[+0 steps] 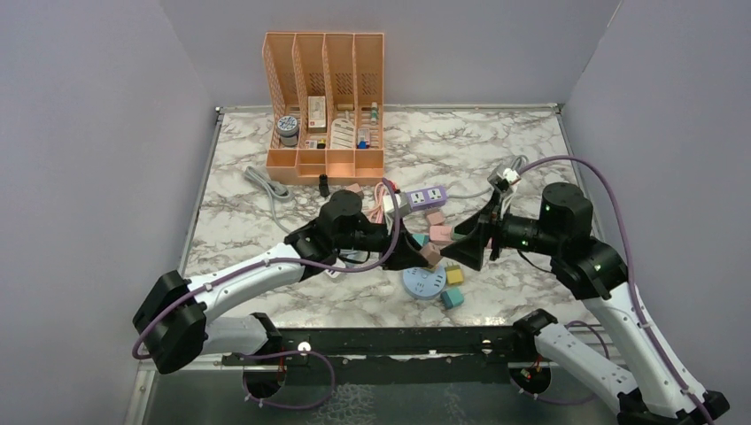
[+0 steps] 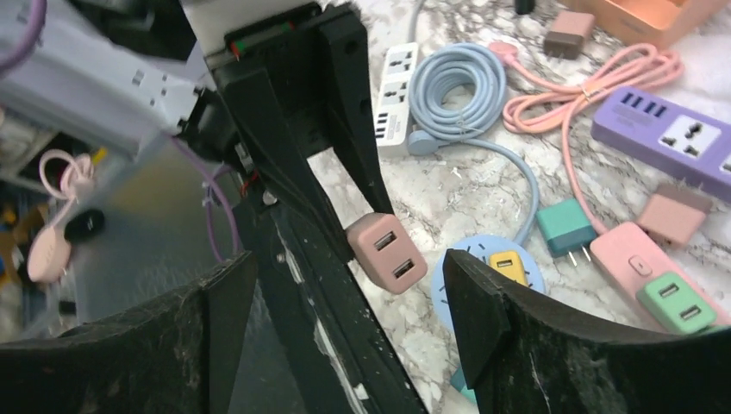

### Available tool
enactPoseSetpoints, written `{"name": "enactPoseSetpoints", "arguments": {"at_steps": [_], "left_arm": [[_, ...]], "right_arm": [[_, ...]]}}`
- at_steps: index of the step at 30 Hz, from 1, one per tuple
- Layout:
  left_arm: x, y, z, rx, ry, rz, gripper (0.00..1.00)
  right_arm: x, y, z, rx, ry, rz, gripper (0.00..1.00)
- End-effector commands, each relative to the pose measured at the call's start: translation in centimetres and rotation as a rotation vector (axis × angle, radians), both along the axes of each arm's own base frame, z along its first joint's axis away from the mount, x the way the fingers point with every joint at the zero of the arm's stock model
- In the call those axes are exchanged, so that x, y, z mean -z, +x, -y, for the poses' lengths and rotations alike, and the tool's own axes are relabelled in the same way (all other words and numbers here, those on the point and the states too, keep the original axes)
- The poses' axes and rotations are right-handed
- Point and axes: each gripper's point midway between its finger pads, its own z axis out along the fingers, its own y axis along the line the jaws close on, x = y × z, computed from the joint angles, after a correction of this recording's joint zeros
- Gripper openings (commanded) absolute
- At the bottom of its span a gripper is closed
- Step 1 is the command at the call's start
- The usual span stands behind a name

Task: Insert the plug

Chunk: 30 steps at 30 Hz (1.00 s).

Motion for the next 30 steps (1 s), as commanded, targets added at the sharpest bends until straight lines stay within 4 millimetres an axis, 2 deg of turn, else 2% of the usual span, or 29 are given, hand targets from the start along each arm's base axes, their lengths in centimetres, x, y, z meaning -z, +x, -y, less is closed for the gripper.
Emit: {"name": "enactPoseSetpoints", "arguments": {"at_steps": [1,4,11,17,24,26,28,29,30], "left_arm": [[-3.8,-3.4,-0.6,0.261,-0.055,0.163,0.00],[-4.7,-3.7,-0.6,0.299,-0.065,0.178,0.00],[-5.5,-3.8,-0.7,0.312,-0.065,0.195,0.00],[-6.3,-3.4,-0.9,0.302,-0.072,0.206,0.00],[-7.1,-2.8,-1.0,0.289,-0.076,0.203,0.00],[-7.1,-2.7,-1.0,0.289,-0.077,0.203,0.00],[-7.0,-2.6,-1.0,0.287,-0.074,0.198,0.00],[-6.9,-2.5,-1.0,0.285,-0.071,0.196,0.00],[-6.7,-2.3,-0.9,0.280,-0.065,0.190,0.00]], "right_arm": [[0.0,-2.9,-0.8,-0.280,-0.026,0.180,0.76],[-0.4,-4.0,-1.6,-0.403,0.019,0.216,0.73],[0.0,-4.2,-2.3,-0.482,0.038,0.212,0.67],[0.7,-3.0,-2.9,-0.499,0.031,0.225,0.61],[1.7,-2.5,-3.2,-0.544,0.011,0.238,0.55],[1.9,-2.2,-3.3,-0.548,-0.002,0.250,0.48],[2.0,-1.9,-3.4,-0.554,-0.008,0.257,0.35],[2.0,-1.7,-3.6,-0.559,-0.007,0.260,0.25],[2.1,-1.4,-3.7,-0.558,-0.008,0.261,0.10]]}}
